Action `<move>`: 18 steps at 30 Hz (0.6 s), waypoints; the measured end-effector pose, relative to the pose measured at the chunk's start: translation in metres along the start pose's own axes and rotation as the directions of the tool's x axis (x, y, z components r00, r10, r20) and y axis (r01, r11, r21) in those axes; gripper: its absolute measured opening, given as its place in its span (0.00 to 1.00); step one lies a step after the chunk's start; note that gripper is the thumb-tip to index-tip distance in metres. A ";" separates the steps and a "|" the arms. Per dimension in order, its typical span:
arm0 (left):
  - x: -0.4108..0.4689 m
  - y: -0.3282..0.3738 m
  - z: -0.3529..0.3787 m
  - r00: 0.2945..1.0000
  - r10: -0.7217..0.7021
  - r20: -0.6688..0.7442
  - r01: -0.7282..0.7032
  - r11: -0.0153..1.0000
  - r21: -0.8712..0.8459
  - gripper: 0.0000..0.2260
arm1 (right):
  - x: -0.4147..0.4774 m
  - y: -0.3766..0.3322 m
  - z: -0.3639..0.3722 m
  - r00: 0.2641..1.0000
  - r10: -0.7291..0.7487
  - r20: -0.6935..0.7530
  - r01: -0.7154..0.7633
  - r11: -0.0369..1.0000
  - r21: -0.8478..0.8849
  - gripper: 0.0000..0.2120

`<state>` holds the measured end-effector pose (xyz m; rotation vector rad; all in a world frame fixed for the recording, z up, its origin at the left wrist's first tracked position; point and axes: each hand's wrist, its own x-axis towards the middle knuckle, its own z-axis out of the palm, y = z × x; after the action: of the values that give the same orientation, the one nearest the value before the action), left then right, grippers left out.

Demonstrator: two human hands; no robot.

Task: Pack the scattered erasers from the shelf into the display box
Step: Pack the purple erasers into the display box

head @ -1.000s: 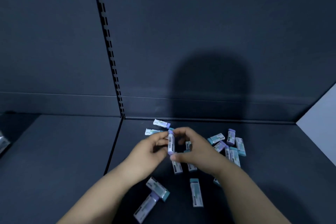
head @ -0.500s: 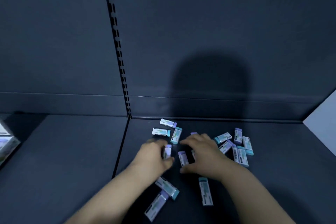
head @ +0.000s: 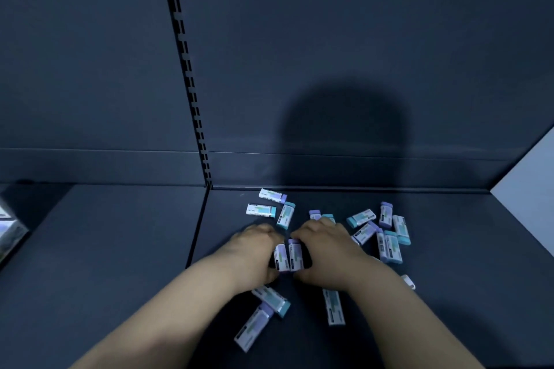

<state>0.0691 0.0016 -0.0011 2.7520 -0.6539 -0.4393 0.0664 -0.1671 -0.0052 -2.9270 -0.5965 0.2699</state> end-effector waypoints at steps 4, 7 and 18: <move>0.010 0.003 0.006 0.999 -0.041 -0.010 0.041 0.999 -0.009 0.29 | 0.005 -0.006 0.000 0.999 0.036 0.008 -0.036 0.999 -0.010 0.31; 0.013 0.002 0.006 0.997 -0.069 -0.026 0.068 0.997 -0.038 0.31 | 0.001 -0.009 -0.004 0.999 0.039 -0.013 -0.039 0.999 0.025 0.33; -0.022 -0.005 -0.001 0.951 0.227 -0.210 -0.203 0.971 0.130 0.33 | -0.043 -0.029 -0.008 0.976 0.103 -0.192 -0.057 0.972 0.228 0.33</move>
<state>0.0525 0.0161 0.0031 2.7304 -0.9285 -0.0462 0.0181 -0.1592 0.0142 -2.7208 -0.3904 0.0414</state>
